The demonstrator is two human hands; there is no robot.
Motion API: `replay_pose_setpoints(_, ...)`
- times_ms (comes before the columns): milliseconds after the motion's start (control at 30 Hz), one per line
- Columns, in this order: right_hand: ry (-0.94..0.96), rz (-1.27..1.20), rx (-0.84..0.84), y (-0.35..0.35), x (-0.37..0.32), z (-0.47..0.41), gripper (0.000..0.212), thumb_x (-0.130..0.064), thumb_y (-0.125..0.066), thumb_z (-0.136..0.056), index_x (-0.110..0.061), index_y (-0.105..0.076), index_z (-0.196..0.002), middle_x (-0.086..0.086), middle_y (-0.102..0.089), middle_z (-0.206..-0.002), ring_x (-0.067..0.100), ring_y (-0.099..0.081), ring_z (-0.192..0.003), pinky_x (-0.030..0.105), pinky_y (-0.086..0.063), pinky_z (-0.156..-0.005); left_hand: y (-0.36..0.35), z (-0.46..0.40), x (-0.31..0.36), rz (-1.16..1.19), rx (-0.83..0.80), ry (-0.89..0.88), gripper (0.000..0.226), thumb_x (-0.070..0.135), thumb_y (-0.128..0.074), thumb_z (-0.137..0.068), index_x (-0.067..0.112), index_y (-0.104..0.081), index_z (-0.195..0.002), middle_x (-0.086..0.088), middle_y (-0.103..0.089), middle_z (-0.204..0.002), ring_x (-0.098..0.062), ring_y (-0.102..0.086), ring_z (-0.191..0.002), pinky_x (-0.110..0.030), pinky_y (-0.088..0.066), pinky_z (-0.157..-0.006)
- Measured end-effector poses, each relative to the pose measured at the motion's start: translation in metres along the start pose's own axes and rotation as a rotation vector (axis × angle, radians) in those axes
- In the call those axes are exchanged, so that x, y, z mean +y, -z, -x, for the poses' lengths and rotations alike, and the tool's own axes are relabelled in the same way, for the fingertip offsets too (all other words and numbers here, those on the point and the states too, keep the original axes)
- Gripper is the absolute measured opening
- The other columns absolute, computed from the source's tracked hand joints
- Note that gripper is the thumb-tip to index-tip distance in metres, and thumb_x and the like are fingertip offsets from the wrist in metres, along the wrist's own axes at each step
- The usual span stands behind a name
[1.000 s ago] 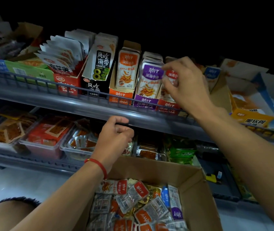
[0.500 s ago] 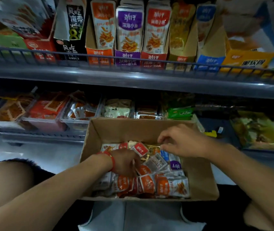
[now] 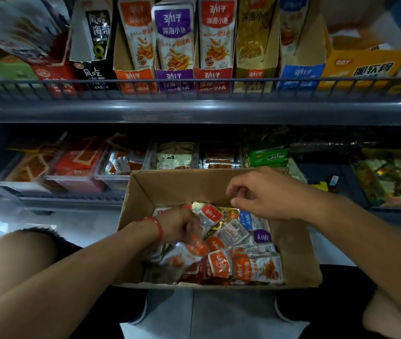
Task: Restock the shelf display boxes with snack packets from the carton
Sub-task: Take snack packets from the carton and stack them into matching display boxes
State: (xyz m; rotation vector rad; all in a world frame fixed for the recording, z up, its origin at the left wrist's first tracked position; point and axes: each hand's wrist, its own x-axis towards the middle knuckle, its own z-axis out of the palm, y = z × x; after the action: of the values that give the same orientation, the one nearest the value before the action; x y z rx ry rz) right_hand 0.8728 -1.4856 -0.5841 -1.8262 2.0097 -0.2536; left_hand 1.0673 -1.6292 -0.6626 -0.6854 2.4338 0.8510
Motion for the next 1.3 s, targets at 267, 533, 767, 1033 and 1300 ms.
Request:
replay_pose_setpoints(267,-0.046,-0.178,0.064,0.006,0.000,-0.006,0.034,-0.043,-0.068,-0.093,-0.030,-0.062,-0.125,-0.017,-0.067,-0.099,-0.003,-0.064,-0.082,0.022,-0.056,-0.074,0.055,0.019,0.021,0.835,0.255,-0.195,0.020,0.012,-0.078,-0.083,0.004,-0.068,-0.098,-0.017,-0.076,-0.096,-0.035,-0.074,-0.090,-0.042,-0.062,-0.079)
replay_pose_setpoints(533,-0.070,-0.445,0.244,0.023,-0.014,-0.009,0.011,-0.030,-0.065,-0.097,-0.030,-0.069,-0.107,-0.008,-0.070,-0.092,0.012,-0.069,-0.071,0.030,-0.058,-0.065,0.074,0.033,0.036,0.967,0.511,-0.376,0.011,0.006,-0.074,-0.085,0.003,-0.068,-0.094,-0.014,-0.069,-0.086,-0.021,-0.070,-0.081,-0.033,-0.060,-0.075)
replay_pose_setpoints(767,-0.019,-0.404,0.434,0.060,-0.053,-0.018,0.010,-0.023,-0.066,-0.096,-0.030,-0.071,-0.099,-0.007,-0.072,-0.081,0.012,-0.069,-0.064,0.026,-0.055,-0.062,0.101,0.055,0.032,0.952,0.842,-0.459,0.010,0.018,-0.069,-0.093,0.011,-0.076,-0.094,-0.004,-0.076,-0.089,-0.017,-0.072,-0.085,-0.028,-0.058,-0.077)
replay_pose_setpoints(1033,0.166,-0.132,0.870,0.201,-0.118,-0.096,0.008,-0.026,-0.068,-0.097,-0.034,-0.068,-0.096,-0.014,-0.071,-0.084,-0.002,-0.067,-0.069,0.020,-0.054,-0.065,0.127,0.068,-0.002,0.824,1.217,-0.186,0.019,0.007,-0.061,-0.090,0.020,-0.062,-0.103,0.002,-0.062,-0.094,-0.010,-0.058,-0.081,-0.021,-0.051,-0.073)
replay_pose_setpoints(1300,0.063,0.310,0.828,0.235,-0.142,-0.207,0.023,-0.030,-0.064,-0.099,-0.016,-0.072,-0.115,-0.002,-0.070,-0.102,0.011,-0.063,-0.092,0.033,-0.055,-0.084,0.132,0.066,-0.003,0.945,1.149,-0.156,0.030,0.004,-0.063,-0.084,0.028,-0.059,-0.101,0.007,-0.059,-0.096,-0.013,-0.058,-0.083,-0.028,-0.054,-0.077)
